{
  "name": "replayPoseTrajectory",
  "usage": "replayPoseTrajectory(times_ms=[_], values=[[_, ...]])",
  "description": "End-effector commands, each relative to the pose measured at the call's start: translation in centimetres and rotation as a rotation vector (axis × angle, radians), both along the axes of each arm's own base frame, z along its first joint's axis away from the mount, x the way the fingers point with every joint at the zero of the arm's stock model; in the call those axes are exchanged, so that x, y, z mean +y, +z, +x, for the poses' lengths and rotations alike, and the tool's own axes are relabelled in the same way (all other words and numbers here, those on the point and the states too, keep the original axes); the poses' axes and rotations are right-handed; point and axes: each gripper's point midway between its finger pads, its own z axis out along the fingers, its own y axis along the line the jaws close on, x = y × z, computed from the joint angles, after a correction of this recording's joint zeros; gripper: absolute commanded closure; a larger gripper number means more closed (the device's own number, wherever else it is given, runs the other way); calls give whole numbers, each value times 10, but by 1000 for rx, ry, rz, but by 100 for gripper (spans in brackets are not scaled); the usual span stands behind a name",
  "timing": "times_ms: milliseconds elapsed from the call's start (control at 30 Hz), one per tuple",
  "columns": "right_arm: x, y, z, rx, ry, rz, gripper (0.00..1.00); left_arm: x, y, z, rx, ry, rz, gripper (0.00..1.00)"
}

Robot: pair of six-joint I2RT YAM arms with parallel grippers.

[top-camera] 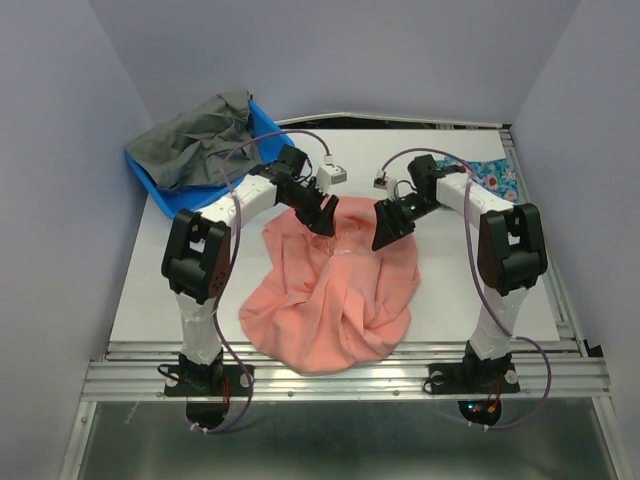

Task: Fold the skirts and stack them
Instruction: Flatten the skirt out

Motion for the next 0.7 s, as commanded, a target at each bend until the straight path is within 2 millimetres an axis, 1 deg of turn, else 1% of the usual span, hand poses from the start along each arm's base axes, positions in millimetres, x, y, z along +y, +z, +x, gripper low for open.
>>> replayPoseTrajectory(times_ms=[0, 33, 67, 133, 167, 200, 300, 333, 400, 467, 500, 533, 567, 600, 633, 667], values=[[2, 25, -26, -2, 54, 56, 26, -18, -4, 0, -8, -47, 25, 29], [0, 26, -34, 24, 62, 54, 26, -20, -13, -1, 11, -46, 44, 29], [0, 23, -40, 39, 75, 40, 26, -25, -13, -2, 7, -58, 48, 30], [-3, 22, -46, 52, 84, 30, 25, -28, -19, -5, 23, -67, 69, 32], [-3, 24, -48, 52, 84, 30, 25, -30, -21, -6, 20, -90, 74, 37], [-4, 24, -51, 57, 83, 28, 24, -31, -27, -13, 45, -109, 90, 40], [-4, 27, -54, 50, 82, 33, 24, -35, -30, -23, 67, -164, 91, 51], [-5, 27, -55, 49, 83, 32, 24, -33, -34, -27, 90, -172, 99, 56], [-5, 27, -53, 38, 82, 27, 24, -33, -35, -30, 108, -178, 95, 67], [-7, 27, -46, 1, 77, 8, 27, -31, -23, -23, 95, -148, 63, 83], [-8, 28, -44, -15, 77, -2, 28, -30, -17, -22, 134, -88, 32, 98], [-8, 32, -41, -32, 74, -3, 30, -22, 3, 0, 85, -13, -23, 100], [-7, 39, -35, -52, 58, -4, 30, -14, 9, 7, 94, 51, -48, 100], [-8, 40, -26, -90, 46, -20, 32, -8, 21, 17, 139, 165, -84, 100], [-8, 43, -21, -113, 35, -30, 34, -3, 51, 37, 64, 235, -157, 100], [-9, 47, -14, -136, 19, -41, 35, 11, 61, 52, 37, 344, -162, 100]])
